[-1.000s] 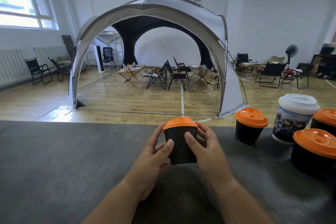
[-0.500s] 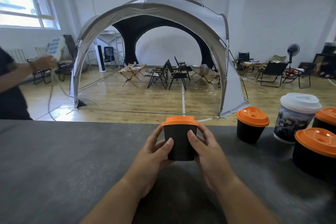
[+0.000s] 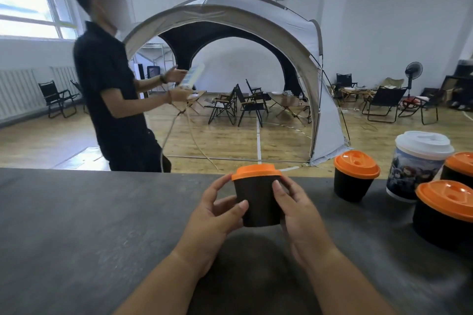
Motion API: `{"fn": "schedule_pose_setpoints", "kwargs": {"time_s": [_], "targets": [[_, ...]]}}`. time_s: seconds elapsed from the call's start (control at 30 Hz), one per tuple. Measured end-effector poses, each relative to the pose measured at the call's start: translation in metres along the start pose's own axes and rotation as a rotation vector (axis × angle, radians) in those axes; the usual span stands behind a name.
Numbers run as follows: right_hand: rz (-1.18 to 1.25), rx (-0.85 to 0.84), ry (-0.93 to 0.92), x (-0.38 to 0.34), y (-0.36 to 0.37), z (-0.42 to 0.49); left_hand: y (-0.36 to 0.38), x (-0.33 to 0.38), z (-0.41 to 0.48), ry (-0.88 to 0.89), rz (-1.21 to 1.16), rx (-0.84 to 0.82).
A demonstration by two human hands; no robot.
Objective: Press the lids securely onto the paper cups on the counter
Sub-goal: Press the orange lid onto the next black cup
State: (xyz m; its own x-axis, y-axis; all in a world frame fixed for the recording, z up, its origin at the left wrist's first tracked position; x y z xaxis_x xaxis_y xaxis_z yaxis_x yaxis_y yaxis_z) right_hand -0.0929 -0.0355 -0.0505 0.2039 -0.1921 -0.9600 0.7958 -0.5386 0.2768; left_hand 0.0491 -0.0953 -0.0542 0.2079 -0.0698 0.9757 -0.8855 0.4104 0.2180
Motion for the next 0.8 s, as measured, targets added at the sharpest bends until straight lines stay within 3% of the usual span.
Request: {"fn": "schedule_pose_setpoints", "kwargs": {"time_s": [0.17, 0.33, 0.57, 0.8], "targets": [[-0.162, -0.008, -0.055, -0.0008, 0.0008, -0.0055, -0.0018, 0.0029, -0.0003, 0.054, 0.072, 0.02], [0.016, 0.005, 0.044, 0.0028, -0.0014, -0.0012, 0.0025, -0.0026, 0.0014, -0.058, -0.084, -0.028], [-0.125, -0.015, -0.034, -0.0013, 0.0015, -0.0063, 0.0007, 0.0019, -0.0013, 0.055, 0.126, -0.01], [-0.091, -0.032, -0.074, -0.0011, 0.0016, -0.0022, -0.001, 0.0008, -0.0004, 0.041, -0.006, -0.024]]}}
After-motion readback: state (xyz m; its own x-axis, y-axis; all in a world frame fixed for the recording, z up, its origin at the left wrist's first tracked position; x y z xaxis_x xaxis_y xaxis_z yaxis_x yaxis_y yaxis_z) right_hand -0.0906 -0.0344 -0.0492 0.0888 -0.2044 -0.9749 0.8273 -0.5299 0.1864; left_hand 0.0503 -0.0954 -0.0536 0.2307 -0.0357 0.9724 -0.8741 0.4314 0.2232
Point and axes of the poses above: each hand's wrist, its own z-axis towards the middle knuckle, its own y-axis out of the palm, x = y × z, the point moved 5 cm from there along z, towards the middle knuckle, and after that the axes turned 7 degrees about x, right-handed, at the moved point
